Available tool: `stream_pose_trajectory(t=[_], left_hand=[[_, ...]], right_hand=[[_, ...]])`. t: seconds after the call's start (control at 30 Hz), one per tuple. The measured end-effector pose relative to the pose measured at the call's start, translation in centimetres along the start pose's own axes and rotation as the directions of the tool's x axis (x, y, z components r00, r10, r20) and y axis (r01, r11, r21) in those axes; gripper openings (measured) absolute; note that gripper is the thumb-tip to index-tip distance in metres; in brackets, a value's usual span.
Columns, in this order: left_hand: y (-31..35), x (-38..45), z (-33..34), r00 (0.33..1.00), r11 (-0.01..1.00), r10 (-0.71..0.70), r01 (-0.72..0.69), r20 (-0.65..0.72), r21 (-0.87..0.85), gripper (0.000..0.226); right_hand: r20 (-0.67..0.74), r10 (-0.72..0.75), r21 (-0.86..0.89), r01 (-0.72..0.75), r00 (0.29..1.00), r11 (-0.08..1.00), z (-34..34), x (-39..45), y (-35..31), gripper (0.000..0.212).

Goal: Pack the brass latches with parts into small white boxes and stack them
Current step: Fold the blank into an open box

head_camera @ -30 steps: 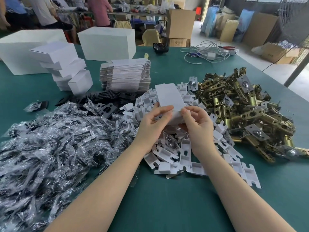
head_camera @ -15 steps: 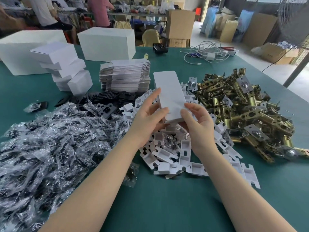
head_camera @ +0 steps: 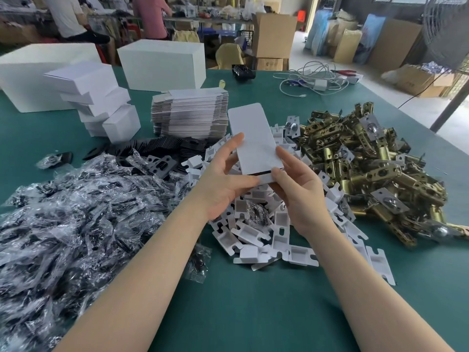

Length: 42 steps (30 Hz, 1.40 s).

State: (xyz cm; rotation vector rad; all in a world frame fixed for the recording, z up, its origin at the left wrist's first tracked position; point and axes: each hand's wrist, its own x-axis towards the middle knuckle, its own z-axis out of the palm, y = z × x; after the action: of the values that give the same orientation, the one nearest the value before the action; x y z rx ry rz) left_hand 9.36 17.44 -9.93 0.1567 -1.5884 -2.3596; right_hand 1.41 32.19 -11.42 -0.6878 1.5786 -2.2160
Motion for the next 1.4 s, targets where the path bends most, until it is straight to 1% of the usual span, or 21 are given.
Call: stream_pose_trajectory(t=[0.1, 0.23, 0.4, 0.57, 0.8, 0.9, 1.07, 1.13, 1.27, 1.4], left_hand=[[0.0, 0.0, 0.1, 1.000, 1.000, 0.000, 0.000, 0.004, 0.010, 0.087], [0.2, -0.1, 0.2, 0.999, 0.999, 0.003, -0.002, 0.037, -0.042, 0.078], [0.3, -0.1, 0.0, 0.999, 0.998, 0.015, -0.012, 0.048, -0.063, 0.074], [0.0, -0.1, 0.3, 0.999, 0.999, 0.030, -0.029, 0.031, -0.030, 0.074], [-0.1, 0.0, 0.1, 0.998, 0.999, 0.029, -0.027, 0.064, -0.037, 0.072], [-0.2, 0.1, -0.1, 0.996, 0.999, 0.036, -0.034, 0.081, -0.032, 0.071], [-0.6, 0.2, 0.2, 0.994, 0.992, 0.084, -0.089, 0.066, 0.088, 0.081], [-0.8, 0.4, 0.1, 0.995, 0.991, 0.088, -0.092, 0.052, 0.094, 0.078], [-0.8, 0.5, -0.1, 0.996, 0.996, 0.073, -0.075, 0.051, 0.050, 0.071], [-0.9, 0.6, -0.1, 0.997, 0.995, 0.073, -0.075, 0.040, 0.067, 0.068]], right_hand=[[0.022, 0.001, 0.017, -0.001, 1.000, 1.000, 0.0, -0.1, -0.1, 0.040], [0.010, 0.001, 0.052, -0.001, 1.000, 0.999, 0.1, -0.1, -0.3, 0.037], [0.013, 0.003, 0.079, -0.004, 1.000, 0.997, 0.2, -0.1, -0.3, 0.035], [-0.022, -0.005, 0.041, 0.006, 1.000, 0.999, 0.2, -0.1, -0.2, 0.036], [-0.031, 0.002, 0.021, -0.001, 1.000, 1.000, 0.4, 0.0, -0.3, 0.035], [-0.058, 0.000, 0.009, 0.001, 0.998, 1.000, 0.5, -0.1, -0.3, 0.033], [-0.111, -0.025, -0.006, 0.025, 0.993, 1.000, 0.7, -0.2, -0.4, 0.030], [-0.116, -0.030, -0.015, 0.028, 0.993, 0.999, 0.8, -0.3, -0.4, 0.029], [-0.127, -0.028, -0.024, 0.025, 0.992, 0.999, 0.9, -0.3, -0.4, 0.027], [-0.135, -0.037, -0.044, 0.032, 0.990, 0.999, 0.8, -0.4, -0.4, 0.027]])
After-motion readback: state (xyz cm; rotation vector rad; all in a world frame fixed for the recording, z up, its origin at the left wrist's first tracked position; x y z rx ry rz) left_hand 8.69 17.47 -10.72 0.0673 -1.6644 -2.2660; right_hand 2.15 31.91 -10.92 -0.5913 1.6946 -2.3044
